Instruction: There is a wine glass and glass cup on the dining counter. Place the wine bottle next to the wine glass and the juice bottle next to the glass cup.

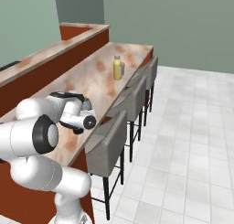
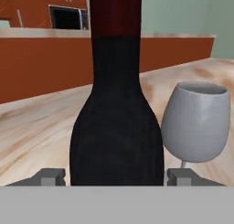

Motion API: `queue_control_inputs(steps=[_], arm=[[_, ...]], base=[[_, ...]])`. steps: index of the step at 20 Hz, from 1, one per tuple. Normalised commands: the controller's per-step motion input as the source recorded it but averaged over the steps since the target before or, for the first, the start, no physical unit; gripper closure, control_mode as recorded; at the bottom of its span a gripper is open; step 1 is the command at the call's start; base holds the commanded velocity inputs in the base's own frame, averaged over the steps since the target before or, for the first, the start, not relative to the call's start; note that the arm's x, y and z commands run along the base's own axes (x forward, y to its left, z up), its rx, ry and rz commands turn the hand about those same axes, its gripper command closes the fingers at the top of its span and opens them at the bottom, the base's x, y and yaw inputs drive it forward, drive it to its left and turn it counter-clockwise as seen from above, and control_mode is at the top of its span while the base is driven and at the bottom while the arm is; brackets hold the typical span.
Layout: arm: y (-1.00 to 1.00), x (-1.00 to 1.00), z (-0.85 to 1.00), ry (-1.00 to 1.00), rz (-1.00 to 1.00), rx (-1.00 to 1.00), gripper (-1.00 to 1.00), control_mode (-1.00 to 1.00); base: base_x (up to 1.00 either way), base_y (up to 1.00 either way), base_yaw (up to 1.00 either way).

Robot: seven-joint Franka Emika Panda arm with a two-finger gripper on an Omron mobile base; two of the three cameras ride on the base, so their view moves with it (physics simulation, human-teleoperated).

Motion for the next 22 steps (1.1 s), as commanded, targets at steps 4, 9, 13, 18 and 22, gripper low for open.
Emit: queue_control_inputs(steps=[4, 9, 13, 18, 22], arm=[[0.01, 0.00, -0.20, -0.02, 0.02, 0.00, 1.00, -1.00], [0.02, 0.06, -0.17, -0.03, 0.01, 0.00, 1.00, -1.00], [0.05, 0.04, -0.18, -0.05, 0.00, 0.00, 1.00, -1.00], [0.06, 0.00, -0.20, -0.06, 0.00, 0.00, 1.00, -1.00], [0.03, -0.03, -0.27, -0.08, 0.00, 0.00, 1.00, -1.00]], base=[[0.00, 0.00, 0.00], [0.00, 0.00, 0.00], [0.00, 0.00, 0.00], [0.00, 0.00, 0.00], [0.00, 0.00, 0.00]])
